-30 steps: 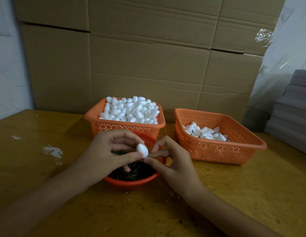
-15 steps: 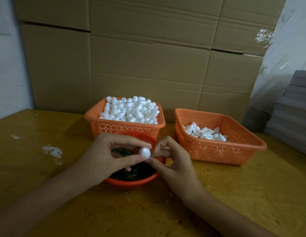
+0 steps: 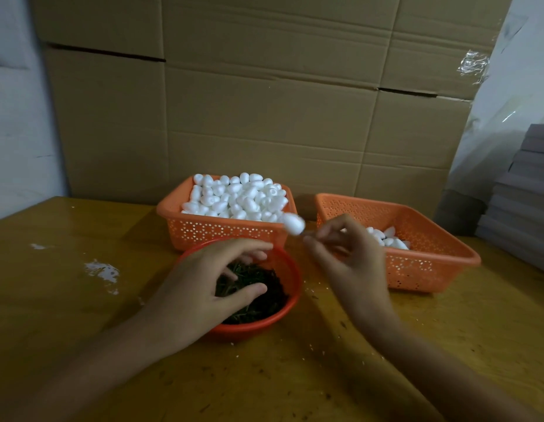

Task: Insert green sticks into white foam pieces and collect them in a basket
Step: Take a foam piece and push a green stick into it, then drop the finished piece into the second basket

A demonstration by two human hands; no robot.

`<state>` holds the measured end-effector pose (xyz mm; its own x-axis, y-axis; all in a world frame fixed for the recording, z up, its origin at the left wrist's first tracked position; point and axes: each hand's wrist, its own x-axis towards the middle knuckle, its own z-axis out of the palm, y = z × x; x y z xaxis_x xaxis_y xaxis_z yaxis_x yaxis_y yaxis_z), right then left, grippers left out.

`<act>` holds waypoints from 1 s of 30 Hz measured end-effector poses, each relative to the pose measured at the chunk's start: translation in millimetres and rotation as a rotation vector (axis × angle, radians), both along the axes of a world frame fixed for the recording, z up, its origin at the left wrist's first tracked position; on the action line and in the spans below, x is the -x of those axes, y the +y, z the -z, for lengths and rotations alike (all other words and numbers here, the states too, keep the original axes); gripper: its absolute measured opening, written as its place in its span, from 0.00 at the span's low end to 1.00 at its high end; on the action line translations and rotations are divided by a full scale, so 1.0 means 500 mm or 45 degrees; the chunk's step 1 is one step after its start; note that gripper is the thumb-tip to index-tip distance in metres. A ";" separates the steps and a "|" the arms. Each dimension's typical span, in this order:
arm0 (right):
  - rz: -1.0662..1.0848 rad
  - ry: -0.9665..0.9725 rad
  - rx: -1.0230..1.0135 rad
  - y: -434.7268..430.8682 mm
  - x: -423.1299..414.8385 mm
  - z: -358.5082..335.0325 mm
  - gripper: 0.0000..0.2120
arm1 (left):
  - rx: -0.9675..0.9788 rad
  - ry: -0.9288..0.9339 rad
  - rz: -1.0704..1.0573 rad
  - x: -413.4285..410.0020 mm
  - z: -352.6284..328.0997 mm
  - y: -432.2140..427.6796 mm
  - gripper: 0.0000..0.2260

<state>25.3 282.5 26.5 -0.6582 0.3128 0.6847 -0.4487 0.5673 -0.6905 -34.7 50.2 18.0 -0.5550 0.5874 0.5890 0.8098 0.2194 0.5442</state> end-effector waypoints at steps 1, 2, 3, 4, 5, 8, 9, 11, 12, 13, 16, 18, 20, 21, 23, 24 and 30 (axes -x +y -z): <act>0.071 0.038 0.027 0.016 0.001 -0.014 0.08 | 0.058 0.062 -0.037 -0.003 0.001 -0.001 0.20; 0.145 0.064 0.031 0.032 0.000 -0.027 0.08 | 0.103 0.100 -0.064 -0.006 0.001 -0.003 0.19; 0.222 0.080 0.012 0.048 0.000 -0.036 0.08 | 0.148 0.131 -0.084 -0.009 0.000 -0.005 0.19; 0.301 0.095 -0.018 0.063 0.000 -0.043 0.07 | 0.208 0.167 -0.094 -0.013 -0.002 -0.006 0.18; 0.374 0.115 -0.044 0.078 0.000 -0.049 0.07 | 0.287 0.201 -0.094 -0.015 -0.004 -0.006 0.19; 0.567 0.150 -0.161 0.123 0.003 -0.058 0.06 | 0.491 0.182 -0.074 -0.018 -0.010 -0.001 0.27; 0.627 0.132 -0.245 0.137 0.005 -0.058 0.05 | 0.527 0.159 -0.071 -0.017 -0.011 -0.001 0.29; 0.698 0.000 -0.464 0.162 0.013 -0.049 0.04 | 0.550 0.135 -0.067 -0.015 -0.010 -0.002 0.29; 0.707 -0.112 -0.569 0.170 0.017 -0.042 0.02 | 0.549 0.130 -0.066 -0.013 -0.009 -0.004 0.28; 0.704 -0.233 -0.647 0.175 0.021 -0.036 0.02 | 0.549 0.123 -0.066 -0.013 -0.009 -0.005 0.28; 0.704 -0.434 -0.776 0.185 0.032 -0.024 0.11 | 0.578 0.123 -0.068 -0.012 -0.009 -0.006 0.28; 0.705 -0.420 -0.835 0.179 0.030 -0.026 0.15 | 0.595 0.133 -0.071 -0.011 -0.008 -0.005 0.28; 0.721 -0.277 -0.919 0.157 0.023 -0.028 0.17 | 0.607 0.136 -0.071 -0.010 -0.007 -0.005 0.28; 0.709 -0.173 -0.941 0.137 0.017 -0.030 0.16 | 0.601 0.143 -0.064 -0.009 -0.007 -0.006 0.27; 0.589 -0.003 -0.917 0.080 0.005 -0.035 0.14 | 0.548 0.156 -0.035 -0.009 -0.006 -0.005 0.18; 0.484 0.034 -0.898 0.046 -0.002 -0.032 0.15 | 0.495 0.168 -0.028 -0.011 -0.005 -0.004 0.13; -0.103 -0.235 -1.079 -0.097 -0.027 0.060 0.23 | 0.335 0.203 -0.123 -0.016 -0.002 -0.008 0.14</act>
